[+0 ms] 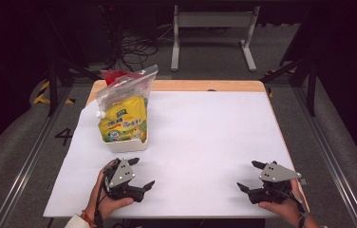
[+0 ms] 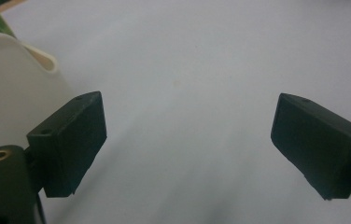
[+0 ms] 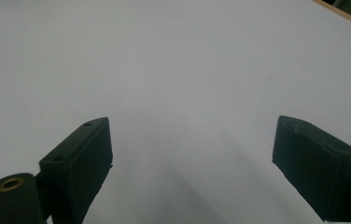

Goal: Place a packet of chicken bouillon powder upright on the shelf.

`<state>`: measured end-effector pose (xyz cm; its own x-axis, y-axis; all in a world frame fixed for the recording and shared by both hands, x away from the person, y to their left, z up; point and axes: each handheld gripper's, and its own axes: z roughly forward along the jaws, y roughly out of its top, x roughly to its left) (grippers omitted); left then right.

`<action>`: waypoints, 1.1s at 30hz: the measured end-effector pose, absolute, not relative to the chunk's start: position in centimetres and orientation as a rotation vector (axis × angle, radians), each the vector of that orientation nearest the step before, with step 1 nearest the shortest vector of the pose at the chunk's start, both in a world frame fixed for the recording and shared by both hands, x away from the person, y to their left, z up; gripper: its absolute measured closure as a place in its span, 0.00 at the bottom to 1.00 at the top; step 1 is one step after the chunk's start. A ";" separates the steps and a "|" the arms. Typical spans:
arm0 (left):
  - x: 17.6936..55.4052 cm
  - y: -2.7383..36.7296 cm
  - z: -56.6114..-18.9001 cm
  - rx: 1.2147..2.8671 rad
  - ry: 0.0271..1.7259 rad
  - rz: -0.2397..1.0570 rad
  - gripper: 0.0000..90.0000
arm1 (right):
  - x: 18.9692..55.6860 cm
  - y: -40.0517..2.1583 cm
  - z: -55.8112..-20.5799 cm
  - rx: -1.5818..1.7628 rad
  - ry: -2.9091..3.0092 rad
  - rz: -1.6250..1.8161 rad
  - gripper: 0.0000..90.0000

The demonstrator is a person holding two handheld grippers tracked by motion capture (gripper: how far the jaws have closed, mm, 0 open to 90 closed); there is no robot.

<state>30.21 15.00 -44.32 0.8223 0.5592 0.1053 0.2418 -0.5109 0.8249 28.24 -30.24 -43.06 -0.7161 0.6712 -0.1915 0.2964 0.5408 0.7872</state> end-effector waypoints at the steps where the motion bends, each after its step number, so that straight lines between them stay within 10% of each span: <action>1: 30.2 14.8 -44.4 2.127 0.573 0.459 0.12 | 28.2 -30.3 -43.1 0.786 2.303 1.048 0.13; 33: 30.6 14.7 -44.9 2.154 0.577 0.430 0.11 | 28.5 -30.1 -43.5 0.792 2.280 1.028 0.08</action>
